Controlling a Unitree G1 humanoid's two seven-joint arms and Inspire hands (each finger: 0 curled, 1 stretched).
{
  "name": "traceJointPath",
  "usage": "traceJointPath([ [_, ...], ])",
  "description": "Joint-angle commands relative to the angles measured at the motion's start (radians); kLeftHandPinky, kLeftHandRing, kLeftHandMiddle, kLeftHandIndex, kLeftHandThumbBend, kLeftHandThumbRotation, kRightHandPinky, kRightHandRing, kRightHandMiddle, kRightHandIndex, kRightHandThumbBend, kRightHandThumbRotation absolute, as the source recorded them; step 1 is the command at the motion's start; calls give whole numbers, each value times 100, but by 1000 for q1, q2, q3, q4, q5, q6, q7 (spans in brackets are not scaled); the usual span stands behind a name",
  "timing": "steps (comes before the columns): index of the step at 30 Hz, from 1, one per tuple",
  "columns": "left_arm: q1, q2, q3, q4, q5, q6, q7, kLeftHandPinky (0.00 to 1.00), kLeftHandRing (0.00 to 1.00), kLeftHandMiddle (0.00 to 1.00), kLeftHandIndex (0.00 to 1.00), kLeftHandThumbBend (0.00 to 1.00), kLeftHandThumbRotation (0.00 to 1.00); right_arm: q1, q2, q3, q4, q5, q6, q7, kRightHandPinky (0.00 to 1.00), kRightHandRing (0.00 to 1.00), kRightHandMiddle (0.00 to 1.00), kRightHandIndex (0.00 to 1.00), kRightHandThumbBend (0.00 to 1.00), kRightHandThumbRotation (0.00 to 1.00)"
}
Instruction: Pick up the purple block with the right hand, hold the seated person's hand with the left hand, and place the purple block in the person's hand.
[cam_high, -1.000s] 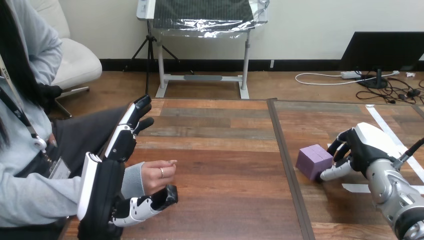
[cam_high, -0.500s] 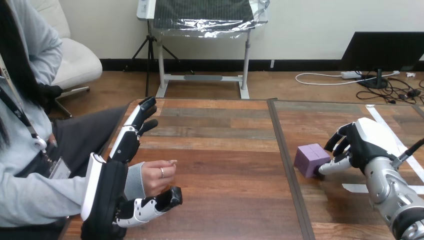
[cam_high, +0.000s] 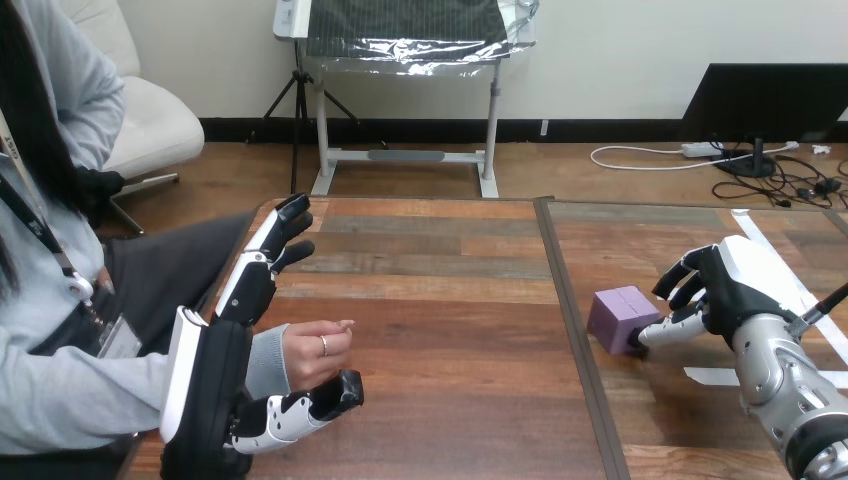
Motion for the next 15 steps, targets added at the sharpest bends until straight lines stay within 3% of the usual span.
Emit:
traceJointPath([
  [1,-47,-7,7,-16,6,-14,15,81,89,92,90,100,73,-42,11,-15,-24,19,7,15,44,53,58,62,96,1],
  [7,-46,-1,-1,-14,-3,-11,12,81,89,92,89,100,73,-49,16,-14,-29,17,14,34,37,46,53,68,97,7],
  [15,-49,2,6,-12,6,-12,15,81,89,92,89,100,73,-53,23,-33,-30,35,18,70,37,45,52,75,98,13],
])
